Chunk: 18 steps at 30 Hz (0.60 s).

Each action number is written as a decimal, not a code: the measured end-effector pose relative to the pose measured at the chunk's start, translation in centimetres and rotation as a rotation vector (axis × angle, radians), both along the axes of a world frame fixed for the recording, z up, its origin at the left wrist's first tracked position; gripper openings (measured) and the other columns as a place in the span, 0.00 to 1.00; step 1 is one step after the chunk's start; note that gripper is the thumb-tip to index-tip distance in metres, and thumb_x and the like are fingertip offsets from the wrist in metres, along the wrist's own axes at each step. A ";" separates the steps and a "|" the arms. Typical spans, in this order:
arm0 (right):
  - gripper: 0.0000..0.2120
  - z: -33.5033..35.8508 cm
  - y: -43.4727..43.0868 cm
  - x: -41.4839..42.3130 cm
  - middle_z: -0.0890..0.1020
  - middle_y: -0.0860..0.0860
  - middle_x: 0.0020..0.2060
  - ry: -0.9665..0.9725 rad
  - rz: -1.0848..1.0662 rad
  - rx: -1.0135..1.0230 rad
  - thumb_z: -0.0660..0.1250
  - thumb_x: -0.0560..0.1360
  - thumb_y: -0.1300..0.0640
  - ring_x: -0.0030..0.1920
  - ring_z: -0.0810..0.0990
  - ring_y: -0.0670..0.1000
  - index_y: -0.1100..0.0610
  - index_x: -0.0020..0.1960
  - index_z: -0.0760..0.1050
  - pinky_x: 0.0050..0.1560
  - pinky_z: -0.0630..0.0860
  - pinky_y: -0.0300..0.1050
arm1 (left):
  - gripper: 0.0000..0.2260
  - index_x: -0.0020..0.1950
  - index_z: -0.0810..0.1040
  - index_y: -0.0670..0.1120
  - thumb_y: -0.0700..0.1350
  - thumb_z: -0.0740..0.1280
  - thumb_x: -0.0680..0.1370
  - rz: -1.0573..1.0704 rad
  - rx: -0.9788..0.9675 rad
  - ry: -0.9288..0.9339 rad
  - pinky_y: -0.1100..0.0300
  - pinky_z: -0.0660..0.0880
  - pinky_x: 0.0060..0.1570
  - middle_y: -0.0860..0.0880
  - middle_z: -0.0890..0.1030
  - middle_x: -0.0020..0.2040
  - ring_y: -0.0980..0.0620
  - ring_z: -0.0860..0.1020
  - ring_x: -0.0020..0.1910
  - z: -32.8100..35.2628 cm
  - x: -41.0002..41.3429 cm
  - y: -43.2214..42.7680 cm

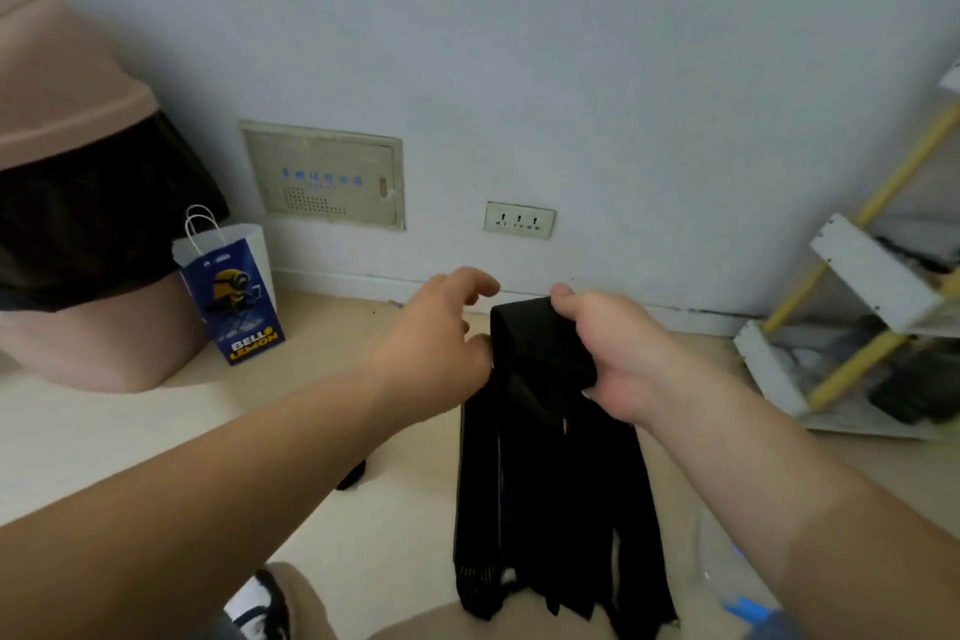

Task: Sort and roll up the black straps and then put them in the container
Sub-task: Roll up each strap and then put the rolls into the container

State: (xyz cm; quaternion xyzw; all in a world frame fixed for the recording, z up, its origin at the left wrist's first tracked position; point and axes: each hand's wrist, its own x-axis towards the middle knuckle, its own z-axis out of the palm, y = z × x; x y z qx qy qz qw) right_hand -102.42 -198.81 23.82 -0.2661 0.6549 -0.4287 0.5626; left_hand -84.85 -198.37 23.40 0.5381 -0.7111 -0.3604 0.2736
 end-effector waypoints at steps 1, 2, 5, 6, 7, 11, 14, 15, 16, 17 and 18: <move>0.14 0.1 0.5 -0.4 0.88 0.59 0.52 -0.007 0.007 0.011 0.66 0.85 0.49 0.51 0.88 0.60 0.59 0.62 0.81 0.56 0.84 0.58 | 0.24 0.72 0.75 0.58 0.37 0.68 0.79 -0.096 -0.118 -0.038 0.64 0.75 0.58 0.56 0.74 0.69 0.54 0.77 0.64 -0.4 -0.5 0.4; 0.14 -0.1 0.7 -0.8 0.88 0.59 0.50 -0.009 0.018 0.022 0.66 0.85 0.50 0.50 0.88 0.61 0.60 0.62 0.81 0.56 0.84 0.58 | 0.26 0.73 0.76 0.59 0.36 0.68 0.78 -0.178 -0.231 -0.057 0.69 0.72 0.61 0.57 0.74 0.71 0.56 0.75 0.68 -0.8 -1.1 0.7; 0.12 -0.2 1.1 -1.8 0.88 0.58 0.40 -0.040 0.069 0.046 0.64 0.85 0.54 0.39 0.88 0.57 0.59 0.59 0.83 0.42 0.84 0.51 | 0.31 0.70 0.80 0.57 0.32 0.64 0.72 -0.344 -0.465 -0.051 0.66 0.73 0.67 0.58 0.79 0.71 0.57 0.77 0.68 -1.4 -2.5 0.8; 0.12 -0.2 1.1 -2.2 0.88 0.56 0.39 -0.030 0.089 0.040 0.64 0.85 0.54 0.38 0.88 0.56 0.59 0.59 0.84 0.41 0.84 0.50 | 0.31 0.69 0.80 0.56 0.32 0.63 0.70 -0.355 -0.490 -0.023 0.64 0.75 0.65 0.59 0.80 0.68 0.58 0.80 0.65 -1.4 -2.8 0.6; 0.14 -0.1 1.0 -2.6 0.88 0.56 0.40 -0.004 0.106 0.026 0.64 0.85 0.51 0.40 0.88 0.56 0.58 0.60 0.83 0.43 0.85 0.50 | 0.31 0.67 0.81 0.57 0.32 0.62 0.70 -0.334 -0.475 -0.001 0.63 0.76 0.62 0.60 0.82 0.66 0.58 0.82 0.62 -1.3 -2.9 0.3; 0.32 0.3 0.5 -3.8 0.87 0.61 0.42 0.133 0.212 -0.089 0.54 0.85 0.34 0.37 0.84 0.59 0.61 0.53 0.82 0.38 0.82 0.52 | 0.19 0.55 0.85 0.54 0.32 0.64 0.78 -0.084 -0.166 0.152 0.63 0.80 0.45 0.55 0.88 0.46 0.57 0.84 0.43 -0.9 -3.3 -0.7; 0.33 -0.4 -0.3 -4.0 0.88 0.59 0.46 0.308 0.191 -0.214 0.51 0.85 0.32 0.45 0.87 0.60 0.58 0.54 0.83 0.46 0.84 0.56 | 0.07 0.54 0.83 0.52 0.41 0.67 0.84 0.048 0.035 0.324 0.70 0.76 0.40 0.57 0.87 0.43 0.61 0.84 0.42 -0.7 -3.1 -1.7; 0.30 -0.6 -0.4 -3.9 0.88 0.57 0.49 0.310 0.187 -0.251 0.53 0.85 0.33 0.49 0.88 0.58 0.55 0.55 0.83 0.50 0.84 0.56 | 0.06 0.55 0.82 0.52 0.43 0.66 0.85 0.067 0.101 0.365 0.71 0.76 0.40 0.58 0.87 0.44 0.62 0.85 0.44 -0.8 -2.9 -2.0; 0.27 -1.0 -0.5 -3.8 0.88 0.54 0.51 0.296 0.201 -0.286 0.55 0.84 0.34 0.52 0.88 0.56 0.53 0.57 0.84 0.54 0.84 0.57 | 0.06 0.57 0.81 0.52 0.44 0.65 0.86 0.068 0.162 0.403 0.71 0.77 0.40 0.58 0.88 0.46 0.62 0.86 0.45 -0.9 -2.8 -2.1; 0.24 -1.3 -0.6 -3.7 0.88 0.51 0.53 0.272 0.225 -0.310 0.58 0.85 0.35 0.54 0.88 0.53 0.51 0.59 0.84 0.56 0.84 0.56 | 0.07 0.59 0.81 0.52 0.44 0.64 0.86 0.049 0.210 0.431 0.69 0.79 0.43 0.58 0.88 0.48 0.61 0.86 0.48 -1.1 -2.7 -2.3; 0.19 -1.5 -0.6 -3.4 0.88 0.50 0.53 0.245 0.238 -0.332 0.61 0.85 0.39 0.55 0.88 0.52 0.50 0.59 0.84 0.56 0.84 0.54 | 0.08 0.61 0.81 0.52 0.44 0.63 0.87 0.027 0.246 0.457 0.64 0.82 0.48 0.56 0.88 0.50 0.58 0.87 0.50 -1.1 -2.7 -2.3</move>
